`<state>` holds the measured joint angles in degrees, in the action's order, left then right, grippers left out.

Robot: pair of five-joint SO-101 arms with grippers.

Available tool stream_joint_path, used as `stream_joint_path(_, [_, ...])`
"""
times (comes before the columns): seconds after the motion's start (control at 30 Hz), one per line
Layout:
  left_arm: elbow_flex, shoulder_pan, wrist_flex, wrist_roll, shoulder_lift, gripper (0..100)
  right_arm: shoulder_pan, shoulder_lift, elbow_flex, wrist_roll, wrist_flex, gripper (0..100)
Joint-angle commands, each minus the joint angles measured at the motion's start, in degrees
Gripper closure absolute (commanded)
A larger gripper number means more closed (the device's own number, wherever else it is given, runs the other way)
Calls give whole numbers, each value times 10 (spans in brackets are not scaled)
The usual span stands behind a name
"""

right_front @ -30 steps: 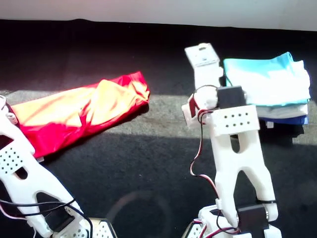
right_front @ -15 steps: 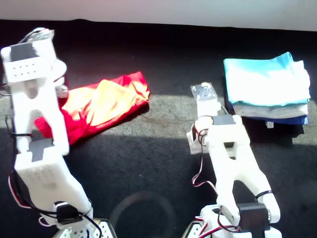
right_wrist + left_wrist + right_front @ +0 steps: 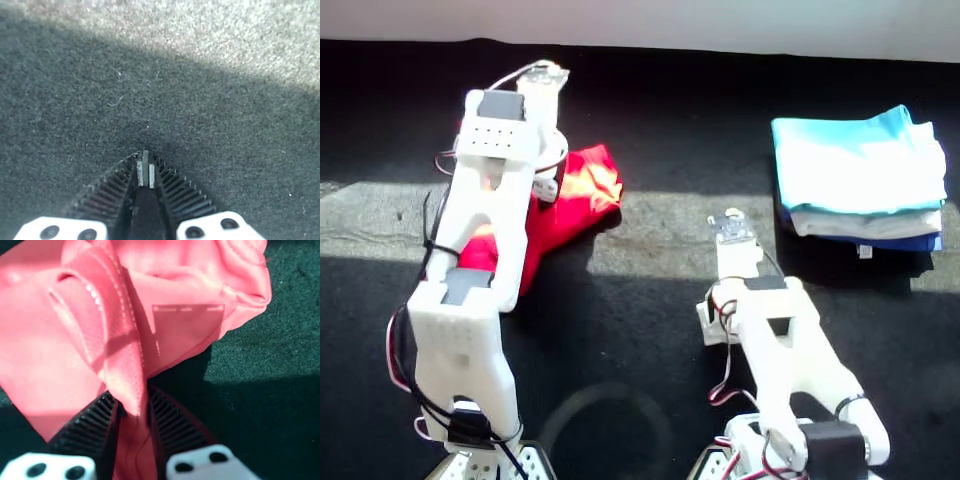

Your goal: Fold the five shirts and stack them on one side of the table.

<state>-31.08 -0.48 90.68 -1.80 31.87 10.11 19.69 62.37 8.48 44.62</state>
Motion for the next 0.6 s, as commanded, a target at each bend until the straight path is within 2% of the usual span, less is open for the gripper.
stream_joint_path(0.0, [-18, 8, -16, -1, 7, 991, -6, 4, 33, 2, -53, 992])
stream_joint_path(0.23, [-115, 33, -16, 18, 1, 991, -6, 3, 43, 1, -77, 992])
stream_joint_path(0.4, [-139, 82, -26, 18, 2, 991, -6, 1, 43, 0, -79, 992])
stream_joint_path(0.57, [-138, 117, -106, 19, 12, 991, -6, 0, 43, 0, -79, 992])
